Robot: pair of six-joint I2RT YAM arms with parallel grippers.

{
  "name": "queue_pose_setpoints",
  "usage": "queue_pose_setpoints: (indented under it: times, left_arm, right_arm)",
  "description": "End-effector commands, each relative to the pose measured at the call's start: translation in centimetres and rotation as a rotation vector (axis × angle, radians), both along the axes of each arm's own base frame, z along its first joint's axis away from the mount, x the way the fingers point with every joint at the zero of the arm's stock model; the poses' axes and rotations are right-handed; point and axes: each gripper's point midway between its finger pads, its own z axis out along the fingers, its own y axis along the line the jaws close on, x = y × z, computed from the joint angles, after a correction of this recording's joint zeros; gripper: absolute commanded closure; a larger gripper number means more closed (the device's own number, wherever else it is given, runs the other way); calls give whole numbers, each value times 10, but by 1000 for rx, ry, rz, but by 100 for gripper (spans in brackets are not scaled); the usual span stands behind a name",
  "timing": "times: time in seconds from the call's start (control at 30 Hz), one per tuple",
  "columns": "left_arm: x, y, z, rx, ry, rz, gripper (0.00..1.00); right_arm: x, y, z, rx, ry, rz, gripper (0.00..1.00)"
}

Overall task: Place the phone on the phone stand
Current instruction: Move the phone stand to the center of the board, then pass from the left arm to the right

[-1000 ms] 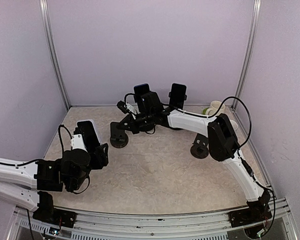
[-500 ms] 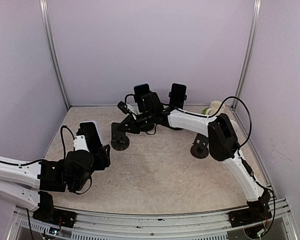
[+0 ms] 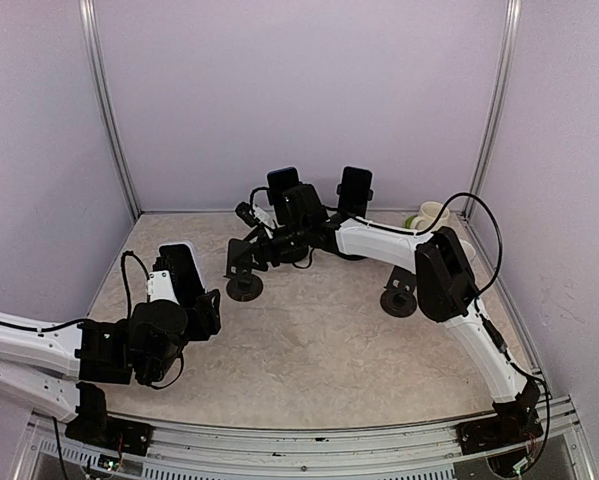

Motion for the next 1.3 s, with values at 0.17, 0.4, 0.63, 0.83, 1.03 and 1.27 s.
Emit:
queue_pose_setpoints:
  times: [0.17, 0.4, 0.63, 0.83, 1.03, 1.27]
  left_arm:
    - [3, -1, 20, -51, -48, 24, 36]
    - [21, -6, 42, -28, -75, -17, 33]
    - [58, -22, 58, -35, -75, -179, 33]
    - [80, -43, 55, 36, -65, -301, 32]
    - [98, -48, 53, 88, -73, -331, 32]
    - [116, -46, 36, 129, -94, -301, 33]
  right_arm:
    - [28, -8, 11, -47, -115, -131, 1]
    - [7, -29, 46, -56, -55, -143, 0]
    - [-28, -56, 61, -70, 29, -137, 0]
    - [-55, -82, 52, -104, 70, -147, 0]
    - [-94, -108, 37, -108, 161, -113, 0]
    - [-117, -135, 23, -108, 160, -146, 0]
